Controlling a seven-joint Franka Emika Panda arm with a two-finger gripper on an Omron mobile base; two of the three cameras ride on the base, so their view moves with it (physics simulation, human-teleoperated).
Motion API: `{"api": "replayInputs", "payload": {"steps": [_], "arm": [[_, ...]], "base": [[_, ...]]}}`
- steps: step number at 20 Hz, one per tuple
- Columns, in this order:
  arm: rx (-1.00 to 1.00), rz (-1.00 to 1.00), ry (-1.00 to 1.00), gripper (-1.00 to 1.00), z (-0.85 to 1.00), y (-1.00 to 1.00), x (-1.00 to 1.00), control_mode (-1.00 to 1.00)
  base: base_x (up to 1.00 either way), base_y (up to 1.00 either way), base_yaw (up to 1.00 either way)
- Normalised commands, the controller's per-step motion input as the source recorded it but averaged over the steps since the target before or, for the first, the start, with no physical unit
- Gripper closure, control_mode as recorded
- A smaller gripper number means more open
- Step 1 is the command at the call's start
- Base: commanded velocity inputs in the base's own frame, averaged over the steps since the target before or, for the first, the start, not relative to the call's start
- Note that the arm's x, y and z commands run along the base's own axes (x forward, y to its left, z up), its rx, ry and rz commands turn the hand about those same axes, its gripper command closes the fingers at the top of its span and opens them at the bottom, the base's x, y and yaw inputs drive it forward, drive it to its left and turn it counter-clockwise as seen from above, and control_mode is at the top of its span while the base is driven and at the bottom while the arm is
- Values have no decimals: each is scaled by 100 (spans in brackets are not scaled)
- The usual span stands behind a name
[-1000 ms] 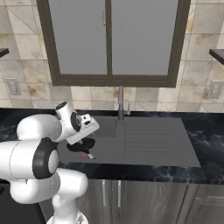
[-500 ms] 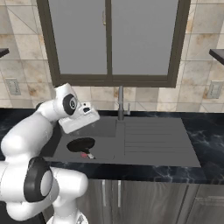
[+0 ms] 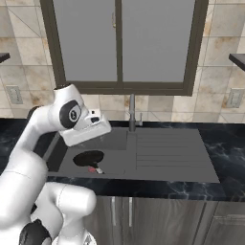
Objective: Move the pot and pan from the stove into the sink.
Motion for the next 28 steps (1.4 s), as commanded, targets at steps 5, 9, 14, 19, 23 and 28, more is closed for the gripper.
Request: {"api": "replayInputs", "payload": {"steps": [5,9,14,19,23,28], "arm": [[11,1,-38,-100,26,-23,-73,-100],[15,0,-48,-100,17,-19,-58,-100],[2,0,-39,-100,0,-13,-33,-100],[0,0,0,-100,0,0,0,-100],[0,0,0,-100,-4,-1,-10,100],[0,0,0,-100,0,0,0,100]], "base": [[0,0,0],[0,0,0],[0,0,0],[0,0,0],[-32,-11,0],[-90,-38,0]]}}
